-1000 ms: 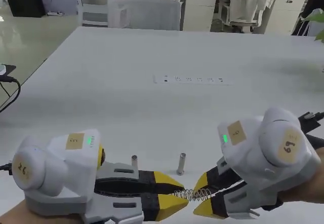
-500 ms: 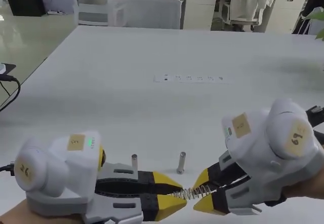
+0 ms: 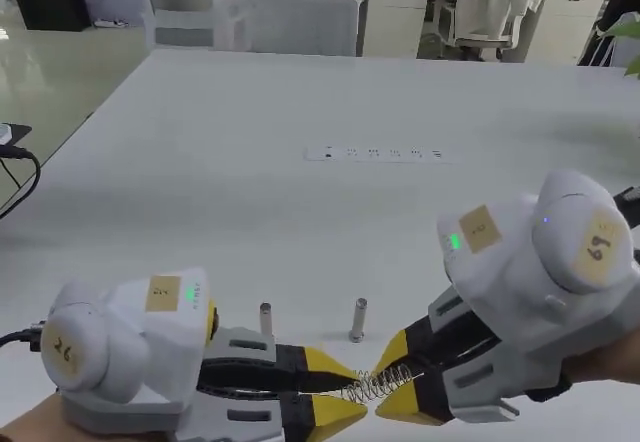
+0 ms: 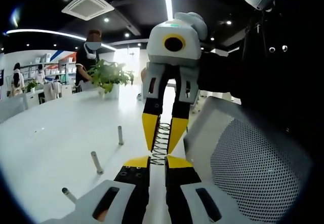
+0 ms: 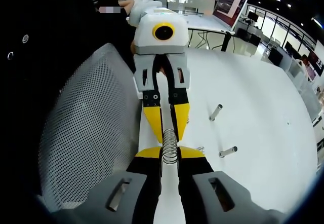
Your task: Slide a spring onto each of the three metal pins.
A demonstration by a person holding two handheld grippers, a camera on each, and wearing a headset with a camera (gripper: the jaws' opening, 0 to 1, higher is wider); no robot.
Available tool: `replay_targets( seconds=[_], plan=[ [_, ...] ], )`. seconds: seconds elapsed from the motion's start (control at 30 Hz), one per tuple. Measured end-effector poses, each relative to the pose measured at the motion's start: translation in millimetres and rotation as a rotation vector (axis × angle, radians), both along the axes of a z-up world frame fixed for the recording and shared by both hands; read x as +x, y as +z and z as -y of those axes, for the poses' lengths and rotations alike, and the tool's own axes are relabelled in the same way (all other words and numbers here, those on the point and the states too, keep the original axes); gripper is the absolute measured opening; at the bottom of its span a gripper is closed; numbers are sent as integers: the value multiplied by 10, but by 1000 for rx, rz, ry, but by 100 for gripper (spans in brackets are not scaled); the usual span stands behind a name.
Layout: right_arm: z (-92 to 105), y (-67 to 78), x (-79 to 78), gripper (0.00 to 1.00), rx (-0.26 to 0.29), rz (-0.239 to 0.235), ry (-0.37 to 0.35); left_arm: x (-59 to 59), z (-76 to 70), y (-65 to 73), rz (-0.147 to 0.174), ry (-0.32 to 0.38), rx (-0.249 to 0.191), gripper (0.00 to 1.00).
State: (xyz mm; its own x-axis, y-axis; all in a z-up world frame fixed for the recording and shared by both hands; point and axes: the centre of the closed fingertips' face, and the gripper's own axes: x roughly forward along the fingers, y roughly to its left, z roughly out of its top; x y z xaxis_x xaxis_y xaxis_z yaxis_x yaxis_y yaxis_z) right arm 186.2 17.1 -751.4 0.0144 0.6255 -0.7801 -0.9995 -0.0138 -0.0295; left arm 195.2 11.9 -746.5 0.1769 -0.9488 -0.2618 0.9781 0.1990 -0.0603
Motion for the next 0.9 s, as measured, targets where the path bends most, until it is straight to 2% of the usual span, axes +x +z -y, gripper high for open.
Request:
replay_targets(
  seconds=[0.67, 0.9],
  plan=[
    [-68, 69, -16, 9, -13, 11, 10, -7, 28, -22, 6, -9, 7, 3],
    [-75, 66, -12, 9, -18, 11, 13, -22, 23, -106, 6, -17, 48, 3]
  ],
)
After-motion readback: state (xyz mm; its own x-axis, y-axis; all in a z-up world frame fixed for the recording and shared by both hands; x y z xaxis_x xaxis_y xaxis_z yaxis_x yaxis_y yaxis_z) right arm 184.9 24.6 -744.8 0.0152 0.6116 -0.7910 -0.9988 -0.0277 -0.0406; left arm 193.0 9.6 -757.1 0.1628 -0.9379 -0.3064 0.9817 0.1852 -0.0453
